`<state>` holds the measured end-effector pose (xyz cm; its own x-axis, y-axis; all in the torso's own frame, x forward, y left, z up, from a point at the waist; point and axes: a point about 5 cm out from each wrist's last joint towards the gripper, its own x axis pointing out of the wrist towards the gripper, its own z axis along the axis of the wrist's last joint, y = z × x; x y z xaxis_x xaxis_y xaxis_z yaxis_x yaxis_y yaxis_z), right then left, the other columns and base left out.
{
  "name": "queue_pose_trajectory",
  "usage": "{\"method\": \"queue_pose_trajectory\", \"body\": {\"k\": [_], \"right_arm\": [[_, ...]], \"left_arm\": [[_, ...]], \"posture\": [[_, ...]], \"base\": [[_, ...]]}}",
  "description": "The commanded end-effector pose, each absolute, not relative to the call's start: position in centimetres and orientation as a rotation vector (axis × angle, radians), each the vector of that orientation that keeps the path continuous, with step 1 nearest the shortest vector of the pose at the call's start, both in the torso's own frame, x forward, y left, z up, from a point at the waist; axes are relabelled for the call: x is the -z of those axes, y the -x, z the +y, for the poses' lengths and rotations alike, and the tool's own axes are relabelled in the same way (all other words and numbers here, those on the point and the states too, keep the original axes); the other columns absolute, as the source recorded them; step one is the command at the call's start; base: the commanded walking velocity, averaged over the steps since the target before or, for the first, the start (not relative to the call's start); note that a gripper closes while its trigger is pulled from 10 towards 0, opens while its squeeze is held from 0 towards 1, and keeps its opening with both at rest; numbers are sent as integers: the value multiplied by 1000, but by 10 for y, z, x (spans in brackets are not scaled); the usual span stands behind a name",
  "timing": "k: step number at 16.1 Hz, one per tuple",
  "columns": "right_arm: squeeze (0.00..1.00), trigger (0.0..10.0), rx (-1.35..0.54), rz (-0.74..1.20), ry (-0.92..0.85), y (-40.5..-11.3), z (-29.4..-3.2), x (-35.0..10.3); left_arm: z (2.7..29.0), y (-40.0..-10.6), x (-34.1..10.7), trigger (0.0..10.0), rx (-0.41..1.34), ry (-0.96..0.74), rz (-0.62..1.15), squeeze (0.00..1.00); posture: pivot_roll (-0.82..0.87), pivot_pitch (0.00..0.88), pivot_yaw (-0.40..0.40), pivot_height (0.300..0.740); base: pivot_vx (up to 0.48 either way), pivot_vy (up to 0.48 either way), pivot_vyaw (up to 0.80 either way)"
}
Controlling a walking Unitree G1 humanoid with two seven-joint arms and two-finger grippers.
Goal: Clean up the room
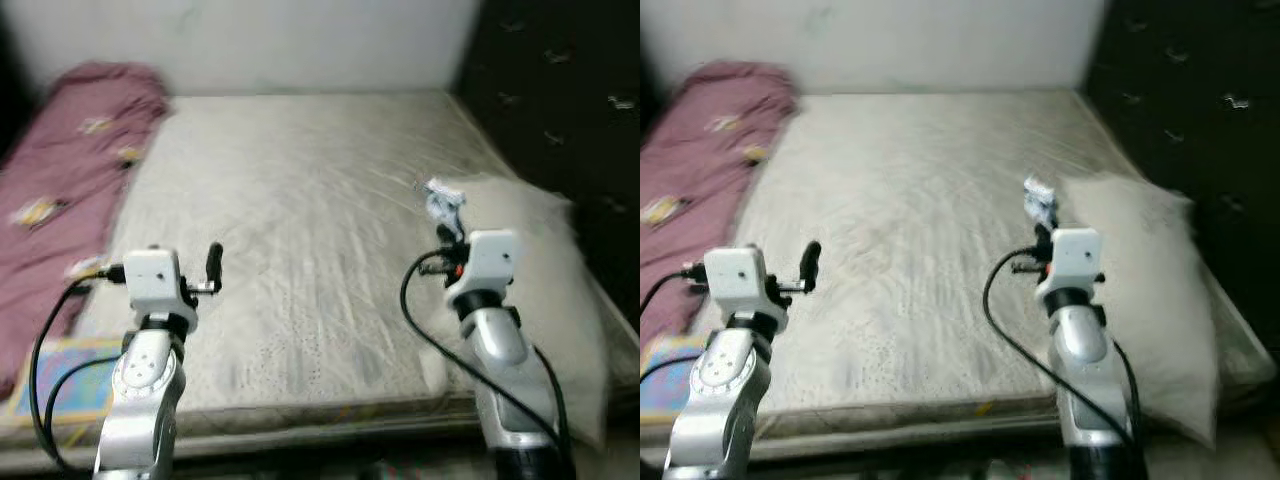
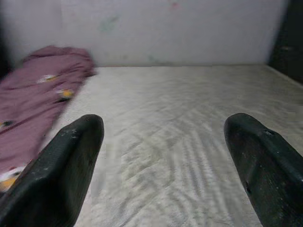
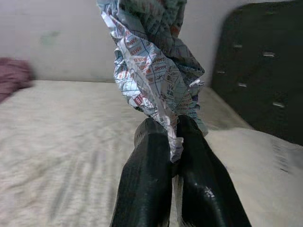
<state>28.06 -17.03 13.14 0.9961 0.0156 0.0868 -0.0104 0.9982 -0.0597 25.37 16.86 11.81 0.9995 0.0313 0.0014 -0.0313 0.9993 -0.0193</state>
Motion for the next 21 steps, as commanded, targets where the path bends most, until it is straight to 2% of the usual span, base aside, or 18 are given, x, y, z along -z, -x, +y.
{"method": "queue_pose_trajectory", "body": {"k": [1, 5, 8, 12, 17, 21], "right_arm": [[0, 10000, 8, -66, 66, -280, -177, -127], [0, 10000, -5, -48, 67, -279, -174, -122], [0, 10000, -37, -58, 58, -279, -169, -122], [0, 10000, -53, -69, 65, -283, -165, -123], [0, 10000, -87, -79, 69, -285, -156, -122], [0, 10000, -88, -33, 69, -284, -155, -113]], "left_arm": [[163, -255, -117, 10000, -16, 33, 5, 0], [162, -257, -116, 10000, -17, 41, 5, 0], [162, -257, -117, 10000, -18, 44, -6, 0], [163, -257, -119, 10000, -28, 45, -14, 0], [162, -258, -117, 10000, -22, 53, -13, 0], [156, -256, -111, 10000, 7, 48, 13, 0]], "posture": [[-31, 26, 31, 740], [-32, 19, 25, 740], [-27, 23, 25, 740], [-21, 22, 33, 740], [-11, 18, 25, 740], [-11, 18, 10, 740]], "base": [[0, 480, -619], [0, 480, -427], [0, 479, 0], [0, 0, 0], [0, 376, 735], [0, 476, 0]]}}
